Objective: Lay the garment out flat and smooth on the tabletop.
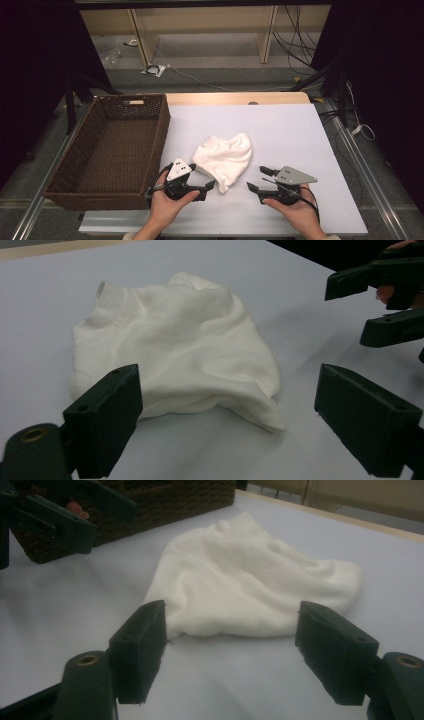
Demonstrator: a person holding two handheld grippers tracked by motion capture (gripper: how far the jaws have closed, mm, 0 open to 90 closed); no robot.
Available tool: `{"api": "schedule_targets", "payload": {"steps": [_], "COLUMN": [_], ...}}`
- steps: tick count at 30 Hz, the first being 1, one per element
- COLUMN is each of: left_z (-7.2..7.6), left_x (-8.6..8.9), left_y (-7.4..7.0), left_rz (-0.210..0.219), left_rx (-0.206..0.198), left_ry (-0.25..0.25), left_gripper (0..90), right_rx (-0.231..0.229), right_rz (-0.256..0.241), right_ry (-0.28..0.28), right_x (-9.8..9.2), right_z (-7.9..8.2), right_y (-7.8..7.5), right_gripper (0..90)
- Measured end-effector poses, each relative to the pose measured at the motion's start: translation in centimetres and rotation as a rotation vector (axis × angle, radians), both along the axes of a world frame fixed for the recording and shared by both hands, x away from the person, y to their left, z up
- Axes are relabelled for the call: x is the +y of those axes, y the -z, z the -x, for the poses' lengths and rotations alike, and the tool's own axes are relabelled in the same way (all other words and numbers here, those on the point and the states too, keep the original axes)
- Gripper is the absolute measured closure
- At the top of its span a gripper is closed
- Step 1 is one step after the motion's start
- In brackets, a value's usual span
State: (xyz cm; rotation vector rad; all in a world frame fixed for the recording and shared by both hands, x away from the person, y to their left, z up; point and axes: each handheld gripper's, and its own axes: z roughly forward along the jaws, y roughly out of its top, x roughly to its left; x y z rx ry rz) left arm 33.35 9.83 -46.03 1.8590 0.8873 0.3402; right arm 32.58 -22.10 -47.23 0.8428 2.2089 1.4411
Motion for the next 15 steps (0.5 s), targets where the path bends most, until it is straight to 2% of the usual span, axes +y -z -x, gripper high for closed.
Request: {"api": "schedule_targets", "payload": {"steps": [3, 5, 8, 9, 10, 12, 13, 15], "left_z": [0.2, 0.2, 0.1, 0.1, 0.1, 0.0, 0.0, -0.1], "left_x": [-0.2, -0.3, -0.2, -0.2, -0.1, 0.0, 0.1, 0.3], "left_y": [-0.1, 0.0, 0.2, 0.2, 0.2, 0.3, 0.4, 0.5], "left_rz": [-0.009, -0.013, -0.021, -0.021, -0.023, -0.028, -0.032, -0.040], "left_rx": [-0.008, -0.003, 0.003, 0.003, 0.005, 0.007, 0.010, 0.015], "left_ry": [-0.002, -0.004, -0.007, -0.007, -0.008, -0.011, -0.012, -0.018], "left_gripper": [12.2, 12.3, 12.5, 12.5, 12.5, 12.5, 12.5, 12.5], "right_rx": [0.013, 0.013, 0.033, 0.033, 0.050, 0.055, 0.058, 0.062], "right_rz": [0.034, 0.045, 0.081, 0.081, 0.089, 0.095, 0.103, 0.111], "right_ry": [-0.024, -0.027, -0.038, -0.038, -0.056, -0.067, -0.093, -0.110], "right_x": [2.4, 3.0, 5.1, 5.1, 6.3, 6.9, 8.2, 8.8], "right_z": [-1.4, -1.8, -3.7, -3.7, -4.5, -4.9, -5.4, -5.6], "right_y": [-0.2, -0.2, -0.3, -0.3, -0.3, -0.3, -0.3, -0.4], "right_gripper": [34.3, 35.5, 40.0, 40.0, 42.0, 42.8, 44.6, 45.3]}}
